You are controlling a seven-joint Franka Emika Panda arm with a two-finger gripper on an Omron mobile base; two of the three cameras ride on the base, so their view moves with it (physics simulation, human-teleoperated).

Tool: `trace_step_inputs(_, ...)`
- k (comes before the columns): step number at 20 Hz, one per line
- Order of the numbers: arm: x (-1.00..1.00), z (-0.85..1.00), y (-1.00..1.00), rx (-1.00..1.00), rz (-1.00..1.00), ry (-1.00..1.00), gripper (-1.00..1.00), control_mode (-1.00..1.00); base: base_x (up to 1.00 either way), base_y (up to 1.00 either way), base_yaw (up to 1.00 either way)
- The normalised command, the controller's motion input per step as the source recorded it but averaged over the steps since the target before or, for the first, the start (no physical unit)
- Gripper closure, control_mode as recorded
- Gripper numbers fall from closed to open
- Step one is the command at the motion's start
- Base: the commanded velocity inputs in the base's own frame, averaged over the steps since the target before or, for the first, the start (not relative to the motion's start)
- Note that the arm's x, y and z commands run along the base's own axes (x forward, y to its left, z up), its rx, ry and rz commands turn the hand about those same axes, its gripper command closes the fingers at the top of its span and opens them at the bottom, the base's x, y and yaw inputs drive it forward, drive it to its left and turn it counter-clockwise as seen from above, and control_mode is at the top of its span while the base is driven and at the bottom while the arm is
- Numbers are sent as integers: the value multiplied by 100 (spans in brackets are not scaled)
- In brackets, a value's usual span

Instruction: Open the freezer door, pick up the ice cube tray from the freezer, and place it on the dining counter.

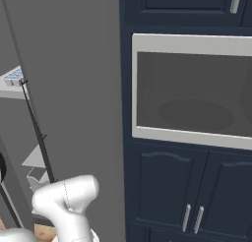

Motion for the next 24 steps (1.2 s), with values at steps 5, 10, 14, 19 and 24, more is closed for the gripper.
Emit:
trace_step_inputs(5, 0, 0, 0, 0, 25, -9, -100, -100, 0, 0, 0)
trace_step_inputs(10, 1, 0, 0, 0, 16, -14, -100, -100, 0, 0, 0)
trace_step_inputs(14, 25, 0, 0, 5, 9, -11, -100, -100, 0, 0, 0)
trace_step_inputs(19, 43, 0, 1, 7, 2, -2, -100, -100, 0, 0, 0)
trace_step_inputs(24, 30, 0, 11, 2, 1, 0, -100, -100, 0, 0, 0)
